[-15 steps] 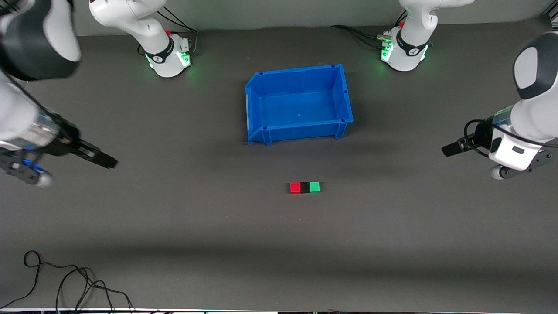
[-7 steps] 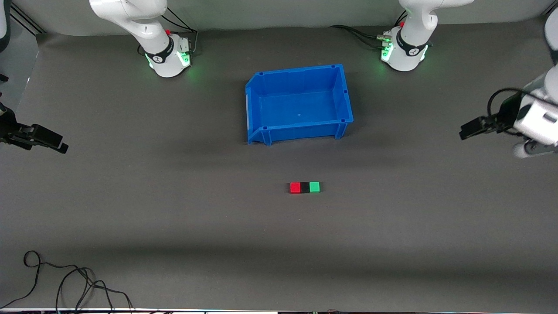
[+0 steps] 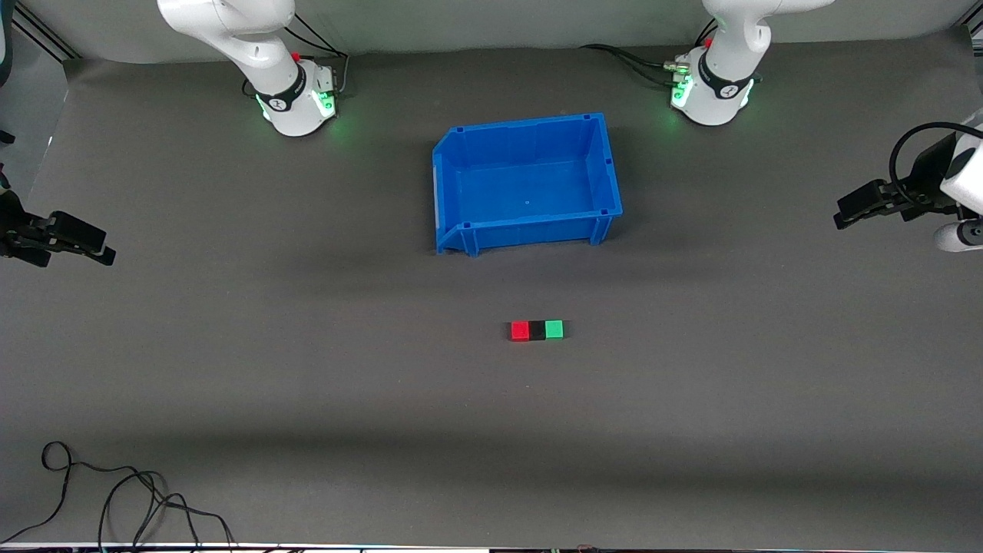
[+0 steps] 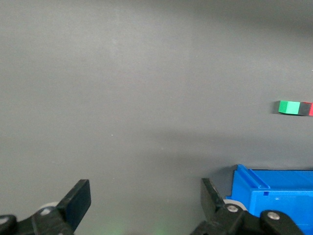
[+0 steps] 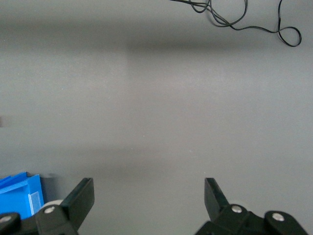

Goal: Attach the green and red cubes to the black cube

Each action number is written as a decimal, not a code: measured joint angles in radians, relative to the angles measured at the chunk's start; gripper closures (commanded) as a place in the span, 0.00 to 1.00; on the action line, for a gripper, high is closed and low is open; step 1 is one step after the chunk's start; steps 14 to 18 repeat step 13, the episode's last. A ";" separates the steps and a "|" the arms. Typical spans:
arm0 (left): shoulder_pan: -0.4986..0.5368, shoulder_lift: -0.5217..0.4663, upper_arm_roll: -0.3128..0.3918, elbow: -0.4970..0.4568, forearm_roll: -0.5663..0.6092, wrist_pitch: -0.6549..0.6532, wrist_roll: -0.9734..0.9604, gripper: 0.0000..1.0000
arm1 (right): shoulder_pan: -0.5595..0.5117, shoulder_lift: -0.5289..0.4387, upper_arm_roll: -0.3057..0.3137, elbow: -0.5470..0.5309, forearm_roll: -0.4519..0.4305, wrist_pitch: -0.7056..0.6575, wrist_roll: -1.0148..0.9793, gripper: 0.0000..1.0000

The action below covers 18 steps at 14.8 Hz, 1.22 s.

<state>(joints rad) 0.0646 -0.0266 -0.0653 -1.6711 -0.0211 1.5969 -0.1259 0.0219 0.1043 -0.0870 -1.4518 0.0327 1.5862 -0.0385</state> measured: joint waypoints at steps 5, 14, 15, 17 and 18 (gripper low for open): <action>-0.004 -0.010 0.001 -0.026 0.039 0.000 0.004 0.00 | 0.001 0.000 0.001 0.000 0.000 -0.012 0.034 0.00; -0.005 -0.017 0.005 -0.035 0.039 0.000 0.005 0.03 | 0.001 0.000 0.003 0.000 0.000 -0.018 0.082 0.00; -0.005 -0.017 0.005 -0.035 0.039 0.000 0.005 0.03 | 0.001 0.000 0.003 0.000 0.000 -0.018 0.082 0.00; -0.005 -0.017 0.005 -0.035 0.039 0.000 0.005 0.03 | 0.001 0.000 0.003 0.000 0.000 -0.018 0.082 0.00; -0.005 -0.017 0.005 -0.035 0.039 0.000 0.005 0.03 | 0.001 0.000 0.003 0.000 0.000 -0.018 0.082 0.00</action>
